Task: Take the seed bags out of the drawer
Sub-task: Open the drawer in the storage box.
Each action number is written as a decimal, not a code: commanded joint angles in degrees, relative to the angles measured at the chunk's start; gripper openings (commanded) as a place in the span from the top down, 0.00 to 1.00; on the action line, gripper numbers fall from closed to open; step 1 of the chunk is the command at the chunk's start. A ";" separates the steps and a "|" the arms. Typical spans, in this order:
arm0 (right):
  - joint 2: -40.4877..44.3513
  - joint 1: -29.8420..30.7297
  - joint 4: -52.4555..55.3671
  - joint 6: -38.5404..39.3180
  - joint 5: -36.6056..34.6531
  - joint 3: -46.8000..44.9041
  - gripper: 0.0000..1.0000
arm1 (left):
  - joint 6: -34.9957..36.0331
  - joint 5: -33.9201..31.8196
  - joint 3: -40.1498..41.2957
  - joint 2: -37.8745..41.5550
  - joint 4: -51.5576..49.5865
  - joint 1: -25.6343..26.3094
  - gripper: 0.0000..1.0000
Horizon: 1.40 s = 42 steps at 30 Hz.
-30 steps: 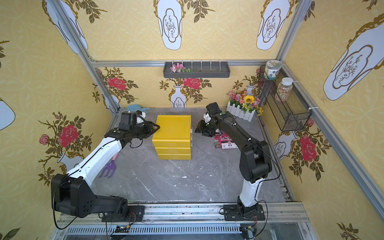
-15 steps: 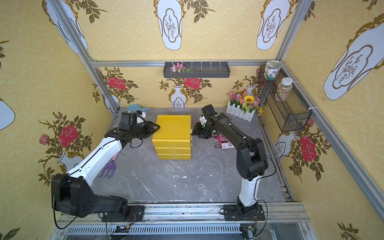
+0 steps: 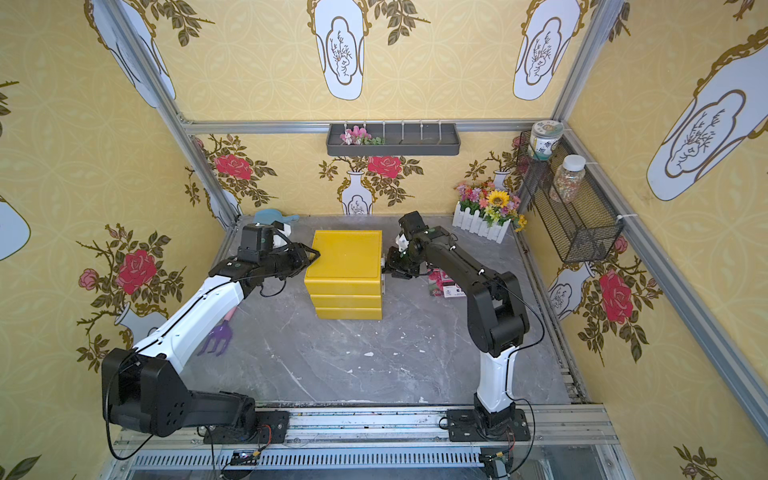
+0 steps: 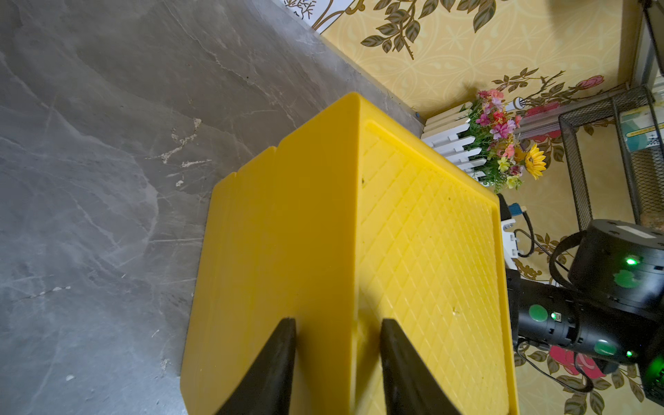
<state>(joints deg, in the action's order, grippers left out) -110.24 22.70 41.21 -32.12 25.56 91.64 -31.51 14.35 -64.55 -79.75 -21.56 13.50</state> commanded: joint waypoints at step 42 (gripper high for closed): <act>1.13 -12.32 11.16 12.32 -9.13 2.91 1.00 | 0.95 -1.43 -0.21 -1.60 -7.45 0.06 0.57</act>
<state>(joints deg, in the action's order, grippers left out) -108.71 10.50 53.19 -19.59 17.45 93.84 -31.51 14.79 -65.32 -80.51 -21.74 13.52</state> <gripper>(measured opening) 0.075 0.429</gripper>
